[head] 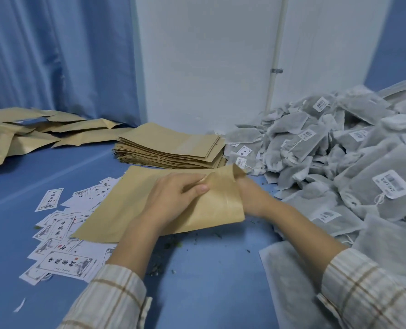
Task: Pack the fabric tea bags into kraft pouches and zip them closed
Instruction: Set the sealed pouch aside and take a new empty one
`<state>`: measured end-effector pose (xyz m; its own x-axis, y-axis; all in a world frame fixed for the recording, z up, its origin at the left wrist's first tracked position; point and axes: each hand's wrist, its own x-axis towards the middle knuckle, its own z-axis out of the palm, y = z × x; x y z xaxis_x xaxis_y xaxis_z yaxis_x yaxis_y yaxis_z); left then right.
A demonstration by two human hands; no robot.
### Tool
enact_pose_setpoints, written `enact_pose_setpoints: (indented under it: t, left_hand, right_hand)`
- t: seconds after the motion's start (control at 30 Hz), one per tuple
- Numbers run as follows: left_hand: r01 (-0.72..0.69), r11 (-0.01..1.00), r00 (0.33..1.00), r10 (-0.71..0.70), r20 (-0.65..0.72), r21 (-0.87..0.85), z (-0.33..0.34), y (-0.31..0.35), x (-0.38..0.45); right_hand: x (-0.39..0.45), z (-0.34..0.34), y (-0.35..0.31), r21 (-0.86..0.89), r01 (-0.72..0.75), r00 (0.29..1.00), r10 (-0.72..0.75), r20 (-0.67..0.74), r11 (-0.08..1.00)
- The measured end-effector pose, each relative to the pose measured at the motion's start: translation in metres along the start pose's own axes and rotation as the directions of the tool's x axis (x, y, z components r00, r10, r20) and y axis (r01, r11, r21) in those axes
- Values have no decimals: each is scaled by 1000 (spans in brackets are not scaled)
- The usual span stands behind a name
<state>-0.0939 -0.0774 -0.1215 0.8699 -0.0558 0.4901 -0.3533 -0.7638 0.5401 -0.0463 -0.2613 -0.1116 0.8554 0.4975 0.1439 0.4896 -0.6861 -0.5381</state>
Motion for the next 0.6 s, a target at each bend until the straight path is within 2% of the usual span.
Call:
enact_pose_setpoints:
  t: [0.03,0.1,0.17,0.23,0.3,0.33,0.43,0.5,0.53,0.6]
  left_hand:
    - [12,1000,1000,-12,14,22,-2,-2,0]
    - [33,999,999,-34,28,25,-5,-4,0]
    - [61,998,997,-61,40,9,-5,-2,0]
    - [59,998,995,-60,73,24,-1,3,0]
    - [48,999,994,-50,101,24,6,10,-2]
    - [44,999,994,-45,103,16,10,13,-3]
    - [30,998,995,-34,91,50,22,21,-3]
    - [25,997,996,-32,85,75,26,24,-3]
    - [26,997,996,-32,83,73,28,24,-3]
    - [22,997,997,-26,68,71,30,22,-3]
  right_hand:
    - [-7,-6,6,-102,73,997,-76,-26,992]
    - [-20,-22,20,-134,52,997,-59,-49,990]
    - [-31,-34,30,-244,20,1000,-18,7,970]
    - [-37,-42,43,-447,-28,995,67,70,894]
    - [-42,-51,54,-657,-76,978,183,96,750]
    - [-45,-54,60,-700,-101,963,247,111,707]
    - [-51,-61,71,-673,-130,928,328,175,728]
    - [-53,-64,74,-614,-144,934,311,174,776]
    - [-53,-64,74,-598,-126,953,263,148,791]
    - [-51,-65,77,-551,-70,996,85,3,832]
